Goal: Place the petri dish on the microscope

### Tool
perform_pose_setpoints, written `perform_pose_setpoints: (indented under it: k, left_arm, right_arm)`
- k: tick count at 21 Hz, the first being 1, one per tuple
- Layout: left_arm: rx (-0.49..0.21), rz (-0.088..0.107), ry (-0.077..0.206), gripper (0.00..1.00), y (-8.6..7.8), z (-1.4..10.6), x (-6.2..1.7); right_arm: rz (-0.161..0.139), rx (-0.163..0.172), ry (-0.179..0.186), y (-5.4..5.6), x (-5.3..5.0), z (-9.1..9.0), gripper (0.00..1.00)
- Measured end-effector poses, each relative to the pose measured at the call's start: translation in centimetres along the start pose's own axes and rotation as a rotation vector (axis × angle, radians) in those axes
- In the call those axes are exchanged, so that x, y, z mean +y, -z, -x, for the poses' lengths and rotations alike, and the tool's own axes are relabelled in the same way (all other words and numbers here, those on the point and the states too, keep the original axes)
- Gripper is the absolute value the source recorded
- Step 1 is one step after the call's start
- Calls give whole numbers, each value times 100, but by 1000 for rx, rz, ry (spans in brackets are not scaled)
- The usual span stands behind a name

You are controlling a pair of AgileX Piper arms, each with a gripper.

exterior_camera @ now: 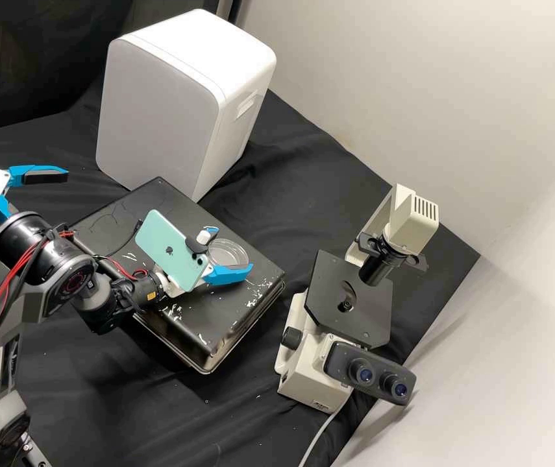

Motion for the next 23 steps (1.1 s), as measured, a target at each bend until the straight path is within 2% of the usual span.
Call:
perform_pose_setpoints:
  k: [6, 10, 13, 16, 18, 23]
  left_arm:
    - [0, 0, 0, 100, 0, 0, 0]
    - [4, 6, 10, 100, 9, -7, -20]
    - [14, 10, 3, 100, 21, -14, -8]
    - [20, 13, 0, 100, 27, -14, -6]
    - [20, 13, 0, 100, 27, -14, -6]
    - [16, 12, 1, 100, 18, -16, -8]
  right_arm:
    - [0, 0, 0, 0, 0, 0, 0]
    - [-4, 0, 2, 15, 18, 12, 0]
    - [-6, 6, -6, 34, 56, 54, 0]
    - [-6, 1, 5, 14, 45, 101, 0]
    - [-18, 0, 11, 7, 38, 119, 0]
    - [-20, 10, 4, 27, 66, 155, 0]
